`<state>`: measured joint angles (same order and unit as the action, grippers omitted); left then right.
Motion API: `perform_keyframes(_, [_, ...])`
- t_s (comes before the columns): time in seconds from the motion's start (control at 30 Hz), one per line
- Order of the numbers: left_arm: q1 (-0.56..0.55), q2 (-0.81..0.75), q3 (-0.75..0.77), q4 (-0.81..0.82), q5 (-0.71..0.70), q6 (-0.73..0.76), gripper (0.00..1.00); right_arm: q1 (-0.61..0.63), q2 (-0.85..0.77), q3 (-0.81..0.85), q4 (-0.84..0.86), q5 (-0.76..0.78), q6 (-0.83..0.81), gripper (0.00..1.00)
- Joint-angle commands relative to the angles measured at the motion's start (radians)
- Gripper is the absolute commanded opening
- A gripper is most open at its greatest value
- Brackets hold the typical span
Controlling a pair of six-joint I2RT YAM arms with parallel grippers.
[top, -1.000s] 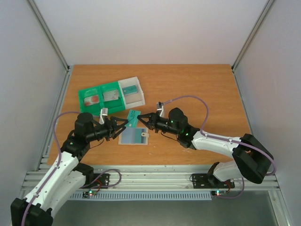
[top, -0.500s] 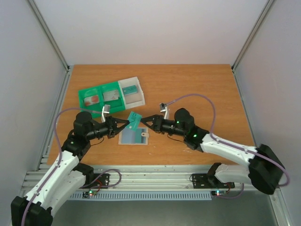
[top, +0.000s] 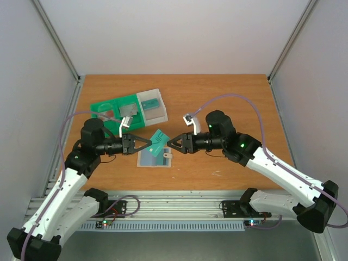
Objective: Take the credit cards out of the card holder
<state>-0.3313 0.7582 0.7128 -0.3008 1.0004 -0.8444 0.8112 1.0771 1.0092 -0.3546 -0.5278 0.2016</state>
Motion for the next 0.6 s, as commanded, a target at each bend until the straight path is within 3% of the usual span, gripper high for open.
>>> perform_keyframes(0.0, [-0.002, 0.013, 0.025, -0.056, 0.086, 0.089, 0.00, -0.007, 0.028, 0.024, -0.115, -0.110, -0.071, 0.45])
perform_keyframes(0.57, [-0.002, 0.004, 0.022, -0.104, 0.142, 0.136, 0.01, -0.043, 0.073, -0.016, 0.001, -0.176, 0.003, 0.37])
